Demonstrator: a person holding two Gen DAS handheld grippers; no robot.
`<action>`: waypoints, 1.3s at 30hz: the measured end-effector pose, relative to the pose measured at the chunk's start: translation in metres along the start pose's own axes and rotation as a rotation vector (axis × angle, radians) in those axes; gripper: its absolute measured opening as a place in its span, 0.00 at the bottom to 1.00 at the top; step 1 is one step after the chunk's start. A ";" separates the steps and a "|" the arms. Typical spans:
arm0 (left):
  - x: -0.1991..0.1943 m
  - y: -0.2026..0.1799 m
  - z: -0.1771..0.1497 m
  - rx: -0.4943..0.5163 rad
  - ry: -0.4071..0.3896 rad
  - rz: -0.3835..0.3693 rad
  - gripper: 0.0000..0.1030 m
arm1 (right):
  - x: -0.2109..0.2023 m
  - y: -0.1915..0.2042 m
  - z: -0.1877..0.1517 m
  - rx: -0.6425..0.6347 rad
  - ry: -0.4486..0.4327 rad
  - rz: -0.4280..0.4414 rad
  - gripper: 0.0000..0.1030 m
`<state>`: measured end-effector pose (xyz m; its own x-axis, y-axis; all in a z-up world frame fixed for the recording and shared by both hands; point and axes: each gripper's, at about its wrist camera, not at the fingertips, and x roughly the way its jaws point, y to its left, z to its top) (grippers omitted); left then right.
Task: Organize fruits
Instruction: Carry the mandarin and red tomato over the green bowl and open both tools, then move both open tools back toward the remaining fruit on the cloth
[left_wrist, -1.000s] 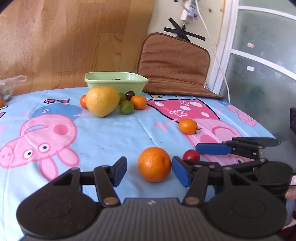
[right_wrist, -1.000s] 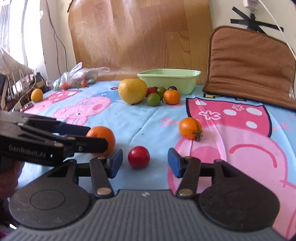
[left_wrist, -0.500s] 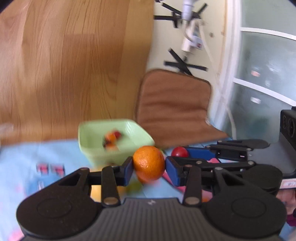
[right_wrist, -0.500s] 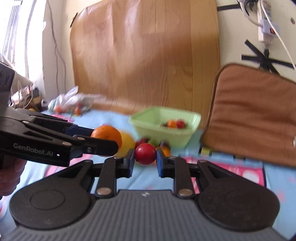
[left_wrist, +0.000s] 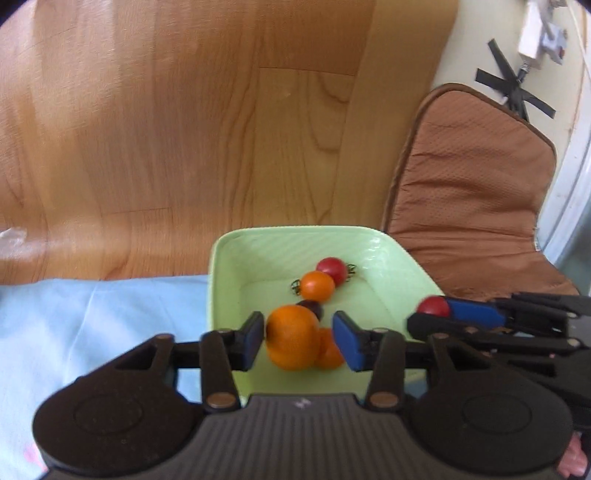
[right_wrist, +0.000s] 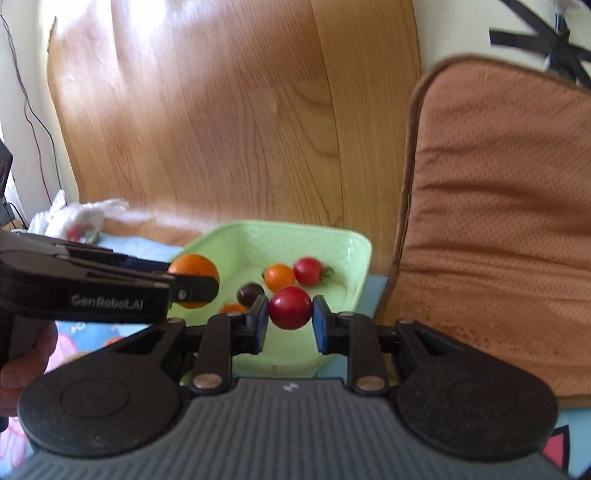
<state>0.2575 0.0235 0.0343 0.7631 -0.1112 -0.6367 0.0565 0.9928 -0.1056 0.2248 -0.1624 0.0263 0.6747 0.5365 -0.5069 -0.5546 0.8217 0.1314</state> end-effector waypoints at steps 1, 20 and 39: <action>-0.006 0.002 -0.002 -0.005 -0.011 -0.011 0.42 | -0.003 -0.003 -0.001 0.010 -0.009 0.004 0.28; -0.145 0.004 -0.135 -0.091 -0.125 -0.149 0.42 | -0.123 0.010 -0.072 0.062 -0.032 0.043 0.28; -0.201 0.041 -0.204 -0.214 -0.123 -0.048 0.43 | -0.049 0.082 -0.066 -0.100 0.120 0.041 0.32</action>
<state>-0.0248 0.0773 0.0027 0.8363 -0.1390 -0.5303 -0.0329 0.9528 -0.3018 0.1147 -0.1341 0.0058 0.5910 0.5376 -0.6015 -0.6301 0.7732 0.0719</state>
